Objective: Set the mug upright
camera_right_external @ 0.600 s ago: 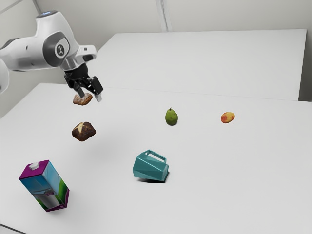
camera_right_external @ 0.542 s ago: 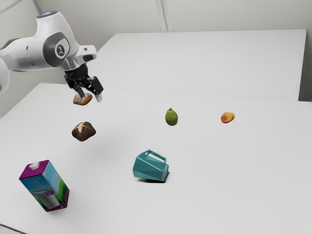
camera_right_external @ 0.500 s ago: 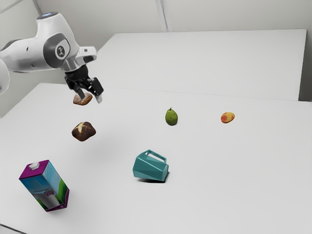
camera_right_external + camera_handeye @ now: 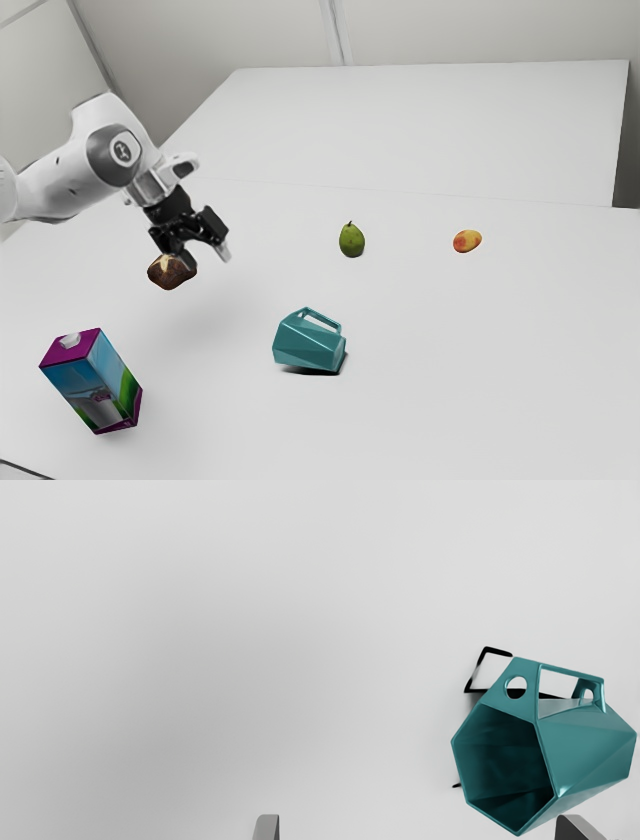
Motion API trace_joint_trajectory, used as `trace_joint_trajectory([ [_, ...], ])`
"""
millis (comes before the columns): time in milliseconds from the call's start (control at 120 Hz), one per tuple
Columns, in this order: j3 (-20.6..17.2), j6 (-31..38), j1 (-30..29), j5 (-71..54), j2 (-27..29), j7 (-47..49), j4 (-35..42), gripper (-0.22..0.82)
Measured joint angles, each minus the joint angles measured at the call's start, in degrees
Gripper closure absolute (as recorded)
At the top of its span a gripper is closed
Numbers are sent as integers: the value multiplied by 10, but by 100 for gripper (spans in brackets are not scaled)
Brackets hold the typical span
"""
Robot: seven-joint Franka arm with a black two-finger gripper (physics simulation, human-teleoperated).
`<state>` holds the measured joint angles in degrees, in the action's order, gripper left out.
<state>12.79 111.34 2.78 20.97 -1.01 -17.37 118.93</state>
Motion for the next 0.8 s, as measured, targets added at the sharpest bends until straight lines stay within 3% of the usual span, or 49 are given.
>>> trace_joint_trajectory([
  [100,1,0,4,47,-10,-8,14,0],
  [308,17,1,72,140,-51,-44,33,0],
  [800,19,1,79,267,-83,-143,78,0],
])
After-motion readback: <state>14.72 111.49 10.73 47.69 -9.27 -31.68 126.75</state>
